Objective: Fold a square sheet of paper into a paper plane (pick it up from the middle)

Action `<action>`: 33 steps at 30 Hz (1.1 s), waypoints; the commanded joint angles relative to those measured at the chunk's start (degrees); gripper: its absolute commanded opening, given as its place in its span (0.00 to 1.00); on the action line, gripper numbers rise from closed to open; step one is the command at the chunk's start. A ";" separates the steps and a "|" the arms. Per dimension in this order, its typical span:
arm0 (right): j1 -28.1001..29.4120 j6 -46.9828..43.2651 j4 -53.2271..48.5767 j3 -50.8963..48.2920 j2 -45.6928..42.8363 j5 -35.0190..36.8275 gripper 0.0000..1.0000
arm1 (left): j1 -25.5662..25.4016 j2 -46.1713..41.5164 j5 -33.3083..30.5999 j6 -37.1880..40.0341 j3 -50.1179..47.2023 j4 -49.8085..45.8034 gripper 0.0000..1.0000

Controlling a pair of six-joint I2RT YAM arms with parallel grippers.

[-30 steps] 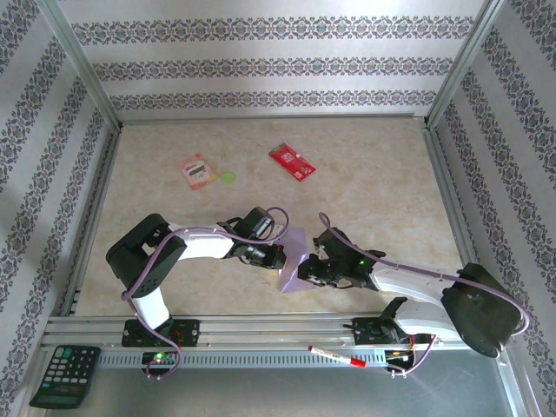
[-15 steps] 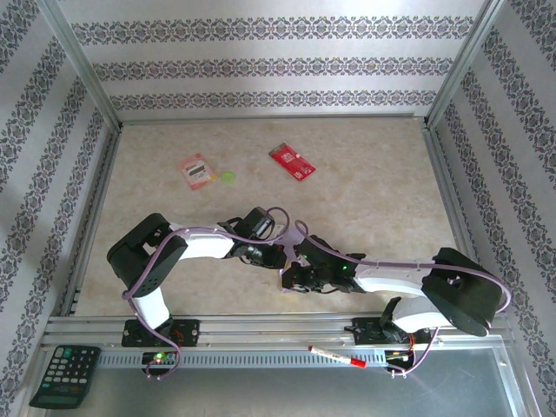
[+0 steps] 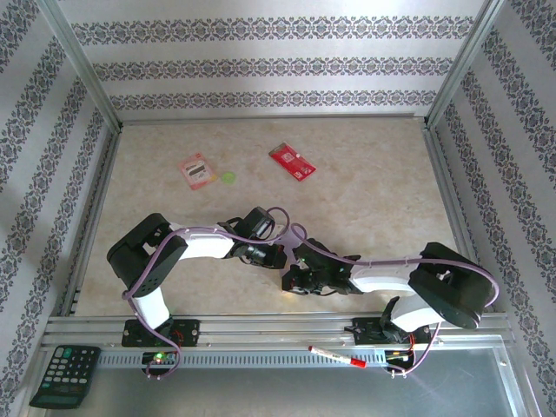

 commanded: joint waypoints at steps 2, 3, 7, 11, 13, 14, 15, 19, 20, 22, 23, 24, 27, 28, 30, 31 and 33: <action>0.53 0.42 -2.02 0.37 -2.56 0.78 0.02 | -0.75 3.22 -4.19 1.25 -2.22 -4.35 0.00; 0.69 0.53 -1.83 0.66 -2.77 0.67 0.03 | -0.75 3.23 -4.13 1.25 -2.20 -4.31 0.00; 1.80 0.89 -1.43 1.15 -1.70 0.95 0.02 | -0.75 3.23 -4.10 1.25 -2.13 -4.44 0.00; 2.32 1.41 0.23 0.07 0.76 0.95 0.02 | -0.75 3.22 -4.23 1.38 -2.04 -4.61 0.00; 2.56 1.88 1.24 -0.85 1.82 0.95 0.02 | -0.75 3.19 -4.27 1.43 -2.10 -4.66 0.00; 2.56 1.94 1.36 -1.20 2.04 0.95 0.02 | -0.75 3.22 -4.19 1.43 -2.13 -4.63 0.00; 2.56 2.00 1.34 -1.46 2.06 1.03 0.02 | -0.75 3.23 -4.22 1.36 -2.18 -4.63 0.00; 2.41 1.45 0.02 -0.59 0.77 0.86 0.02 | -0.75 3.18 -4.34 1.69 -1.93 -4.97 0.00; 2.36 1.34 -0.33 -0.02 0.07 0.94 0.02 | -0.75 3.07 -4.33 1.72 -1.96 -5.00 0.00; 2.22 1.44 -0.69 0.68 -1.59 1.40 0.02 | -0.75 3.12 -4.36 1.78 -1.82 -5.12 0.00; 2.09 1.69 -0.63 0.88 -2.18 1.56 0.02 | -0.75 3.12 -4.43 1.77 -1.78 -5.18 0.00; 2.06 1.73 -0.70 1.10 -2.63 1.81 0.02 | -0.75 3.12 -4.38 1.78 -1.76 -5.28 0.00; 1.99 1.79 -0.54 1.46 -2.57 2.14 0.02 | -0.75 3.03 -4.36 1.77 -1.76 -5.33 0.00; 2.03 1.67 -0.29 1.57 -2.07 2.14 0.02 | -0.75 3.05 -4.39 1.78 -1.77 -5.31 0.00; 1.96 1.45 0.20 1.75 -0.78 1.85 0.02 | -0.75 3.12 -4.37 1.78 -1.70 -5.33 0.00; 1.90 1.36 0.43 1.79 -0.26 1.75 0.02 | -0.75 3.21 -4.30 1.78 -1.59 -5.39 0.00; 1.78 0.92 0.37 1.61 0.76 1.92 0.02 | -0.75 3.23 -4.27 1.78 -1.50 -5.38 0.00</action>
